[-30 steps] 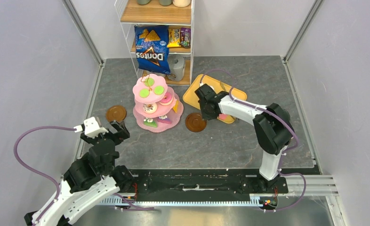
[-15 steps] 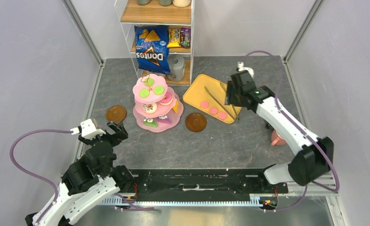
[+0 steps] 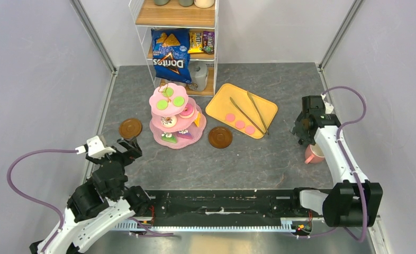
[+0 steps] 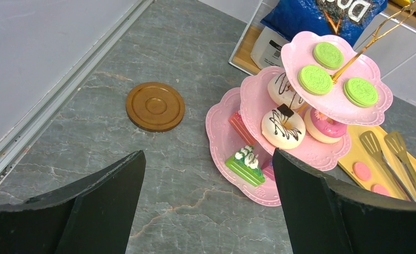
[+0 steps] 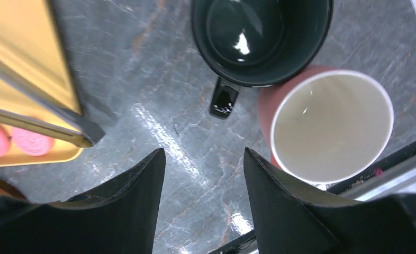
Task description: Serve the afternoon tea
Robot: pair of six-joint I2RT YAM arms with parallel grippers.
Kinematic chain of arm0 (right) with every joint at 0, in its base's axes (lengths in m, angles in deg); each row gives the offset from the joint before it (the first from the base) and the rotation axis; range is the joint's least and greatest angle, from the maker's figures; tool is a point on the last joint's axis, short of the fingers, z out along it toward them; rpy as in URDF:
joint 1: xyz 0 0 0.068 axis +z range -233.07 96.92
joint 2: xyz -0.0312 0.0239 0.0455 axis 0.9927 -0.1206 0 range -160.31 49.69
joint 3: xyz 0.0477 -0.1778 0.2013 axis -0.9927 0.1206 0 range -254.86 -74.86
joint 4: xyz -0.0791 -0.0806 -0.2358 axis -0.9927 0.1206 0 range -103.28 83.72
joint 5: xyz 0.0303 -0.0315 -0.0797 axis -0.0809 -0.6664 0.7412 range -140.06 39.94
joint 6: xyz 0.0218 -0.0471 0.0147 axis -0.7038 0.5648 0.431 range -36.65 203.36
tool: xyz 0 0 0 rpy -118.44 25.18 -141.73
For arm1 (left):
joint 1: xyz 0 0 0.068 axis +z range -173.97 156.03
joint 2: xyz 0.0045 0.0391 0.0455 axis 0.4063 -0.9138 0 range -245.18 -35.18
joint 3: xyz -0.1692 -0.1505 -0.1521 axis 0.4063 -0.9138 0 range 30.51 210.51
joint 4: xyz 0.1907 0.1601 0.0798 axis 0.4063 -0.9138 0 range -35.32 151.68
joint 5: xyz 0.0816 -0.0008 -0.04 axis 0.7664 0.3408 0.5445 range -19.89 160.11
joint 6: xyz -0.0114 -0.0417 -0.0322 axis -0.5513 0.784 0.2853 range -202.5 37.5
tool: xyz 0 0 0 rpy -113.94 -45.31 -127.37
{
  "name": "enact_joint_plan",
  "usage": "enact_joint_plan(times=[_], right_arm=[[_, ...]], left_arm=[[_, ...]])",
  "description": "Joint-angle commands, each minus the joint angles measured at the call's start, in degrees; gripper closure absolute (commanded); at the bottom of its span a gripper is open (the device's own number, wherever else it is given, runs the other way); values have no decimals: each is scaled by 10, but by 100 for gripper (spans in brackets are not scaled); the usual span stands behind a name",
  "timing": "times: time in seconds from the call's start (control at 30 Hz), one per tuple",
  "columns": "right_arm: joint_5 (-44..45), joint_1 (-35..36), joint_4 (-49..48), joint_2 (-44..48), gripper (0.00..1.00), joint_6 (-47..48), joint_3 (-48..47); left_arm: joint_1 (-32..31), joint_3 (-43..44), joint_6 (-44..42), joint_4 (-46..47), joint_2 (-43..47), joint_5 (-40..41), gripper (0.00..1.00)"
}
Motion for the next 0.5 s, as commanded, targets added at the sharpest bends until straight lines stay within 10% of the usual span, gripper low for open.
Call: enact_joint_plan(times=[0.0, 0.47], right_arm=[[-18, -31, -38, -19, 37, -38, 24], [33, -53, -160, -106, 47, -63, 63]], left_arm=[[1, 13, 18, 1, 8, 8, 3], [2, 13, 18, 1, 9, 12, 4]])
